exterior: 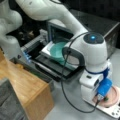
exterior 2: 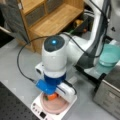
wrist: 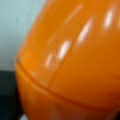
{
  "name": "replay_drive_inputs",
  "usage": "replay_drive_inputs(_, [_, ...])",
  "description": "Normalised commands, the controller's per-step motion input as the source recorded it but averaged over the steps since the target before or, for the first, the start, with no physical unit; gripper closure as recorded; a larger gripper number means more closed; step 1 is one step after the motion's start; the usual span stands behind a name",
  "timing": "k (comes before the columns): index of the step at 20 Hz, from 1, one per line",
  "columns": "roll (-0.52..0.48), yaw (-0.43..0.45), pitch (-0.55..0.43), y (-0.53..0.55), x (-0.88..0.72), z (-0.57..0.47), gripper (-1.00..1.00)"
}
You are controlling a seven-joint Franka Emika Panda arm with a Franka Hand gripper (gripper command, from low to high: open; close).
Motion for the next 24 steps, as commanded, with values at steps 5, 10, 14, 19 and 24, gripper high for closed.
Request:
replay_drive_inputs(5, [-0.235,0.066,-0.027,0.06,-0.11,0.12,1.00])
replay_drive_inputs(10, [-0.164,0.070,0.005,0.08,-0.12,0.13,1.00])
replay_drive_inputs(14, [-0.105,-0.007,0.007,0.09,-0.09,0.12,1.00])
replay_drive_inputs(19, [0.029,-0.312,0.053,0.08,-0.10,0.21,1.00])
replay_drive_inputs(24, [0.027,-0.635,0.146,0.11,-0.02,0.27,1.00])
